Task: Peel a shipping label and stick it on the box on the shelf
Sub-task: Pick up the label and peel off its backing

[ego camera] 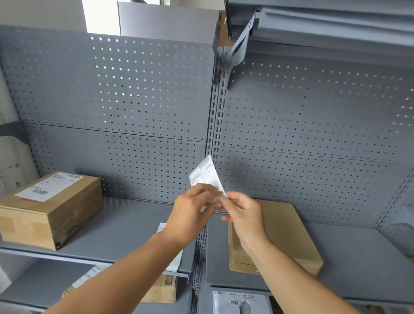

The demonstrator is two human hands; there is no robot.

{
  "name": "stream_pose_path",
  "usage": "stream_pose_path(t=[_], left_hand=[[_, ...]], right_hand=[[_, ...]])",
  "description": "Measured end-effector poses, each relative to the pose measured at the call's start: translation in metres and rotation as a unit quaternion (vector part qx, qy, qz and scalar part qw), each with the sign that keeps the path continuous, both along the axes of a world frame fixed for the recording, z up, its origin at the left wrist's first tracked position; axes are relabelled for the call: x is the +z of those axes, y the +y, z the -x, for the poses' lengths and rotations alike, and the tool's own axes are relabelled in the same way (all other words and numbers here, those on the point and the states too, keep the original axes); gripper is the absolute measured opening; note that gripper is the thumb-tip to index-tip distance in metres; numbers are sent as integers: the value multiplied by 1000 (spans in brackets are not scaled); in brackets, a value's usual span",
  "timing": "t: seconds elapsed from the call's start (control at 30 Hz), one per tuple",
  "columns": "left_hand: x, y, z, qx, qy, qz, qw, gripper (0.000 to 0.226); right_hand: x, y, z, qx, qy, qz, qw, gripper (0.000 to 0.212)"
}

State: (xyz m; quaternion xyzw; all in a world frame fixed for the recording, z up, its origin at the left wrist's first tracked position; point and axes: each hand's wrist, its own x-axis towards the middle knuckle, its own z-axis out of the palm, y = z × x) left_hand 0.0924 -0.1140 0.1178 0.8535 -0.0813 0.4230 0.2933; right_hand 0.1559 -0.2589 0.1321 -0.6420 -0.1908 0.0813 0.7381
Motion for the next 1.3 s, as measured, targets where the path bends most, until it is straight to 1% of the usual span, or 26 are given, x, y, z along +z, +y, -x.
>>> stream_pose_path(t=[0.1, 0.3, 0.4, 0.7, 0.87, 0.97, 1.1, 1.3], left_hand=[[-1, 0, -3, -9, -21, 28, 999, 22], [1, -1, -5, -6, -57, 29, 998, 20], [1, 0, -6, -11, -68, 39, 997, 20], [4, 0, -9, -8, -93, 30, 995, 18], [5, 1, -12, -3, -93, 37, 995, 17], [5, -1, -14, 0, -88, 46, 995, 17], [6, -3, -15, -2, -71, 72, 995, 20], [5, -6, -18, -3, -54, 118, 992, 23]], right_hand=[[1, -3, 0, 18, -7, -14, 1000, 11], [3, -9, -1, 64, -16, -42, 997, 21], [2, -9, -3, 72, -13, -55, 996, 20], [0, -6, -10, 71, -6, -81, 994, 13], [2, -5, -13, 70, -13, -82, 994, 11], [3, -4, -15, 63, -33, -57, 996, 10], [1, -3, -19, 49, -43, -36, 997, 7], [2, -2, -22, 44, -37, -46, 997, 5]])
